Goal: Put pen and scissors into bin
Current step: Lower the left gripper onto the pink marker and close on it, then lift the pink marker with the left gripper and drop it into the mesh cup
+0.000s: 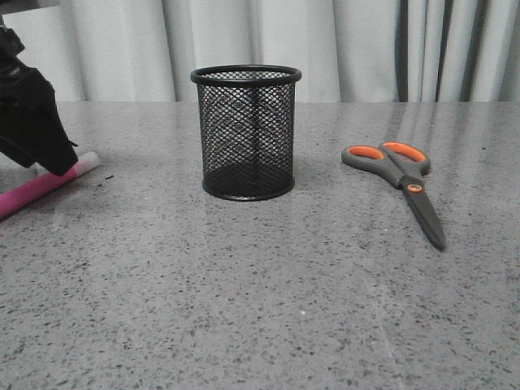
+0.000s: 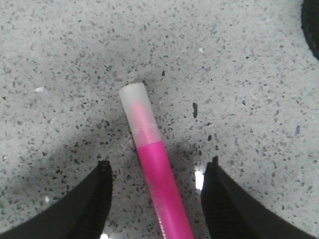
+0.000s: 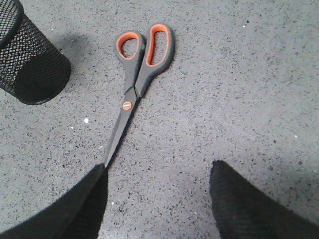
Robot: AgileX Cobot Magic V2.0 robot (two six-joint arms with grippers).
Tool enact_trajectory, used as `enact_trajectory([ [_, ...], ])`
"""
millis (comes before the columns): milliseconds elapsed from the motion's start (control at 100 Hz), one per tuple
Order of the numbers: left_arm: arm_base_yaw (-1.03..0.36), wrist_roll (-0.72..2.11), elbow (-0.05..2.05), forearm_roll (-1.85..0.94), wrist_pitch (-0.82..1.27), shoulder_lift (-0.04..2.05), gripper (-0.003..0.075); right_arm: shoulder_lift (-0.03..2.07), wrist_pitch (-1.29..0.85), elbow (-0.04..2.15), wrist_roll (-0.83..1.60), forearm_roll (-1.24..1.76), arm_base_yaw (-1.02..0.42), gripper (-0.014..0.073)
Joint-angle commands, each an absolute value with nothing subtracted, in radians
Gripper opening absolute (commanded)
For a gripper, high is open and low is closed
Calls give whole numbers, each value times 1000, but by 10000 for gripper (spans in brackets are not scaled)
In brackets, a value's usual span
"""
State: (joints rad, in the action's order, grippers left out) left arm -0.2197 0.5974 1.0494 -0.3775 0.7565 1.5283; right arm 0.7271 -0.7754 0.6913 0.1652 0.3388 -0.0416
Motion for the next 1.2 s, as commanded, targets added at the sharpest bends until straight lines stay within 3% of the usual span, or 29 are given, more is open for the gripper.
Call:
enact_trajectory([
  [0,-229,600,1081,-396,720,1518,358,731,-709,728,176,359,-33,405],
  [440,-229,600,1081,-398,736,1537,345,731,-709,728,176,359,-33,405],
  [560,-229,600,1081,-398,756,1537,227,731,-709,728,176,359,-33,405],
  [710,-229,600,1081,-398,797,1537,-22,731,-709,728,176,359,-33,405],
  [1000,-230,602,1123,-405,798,1459,-20,731,-709,728,176,359,-33,405],
  [1190,-298,623,1194,-473,676,1319,-20,731,-709,728,176,359,-33,405],
])
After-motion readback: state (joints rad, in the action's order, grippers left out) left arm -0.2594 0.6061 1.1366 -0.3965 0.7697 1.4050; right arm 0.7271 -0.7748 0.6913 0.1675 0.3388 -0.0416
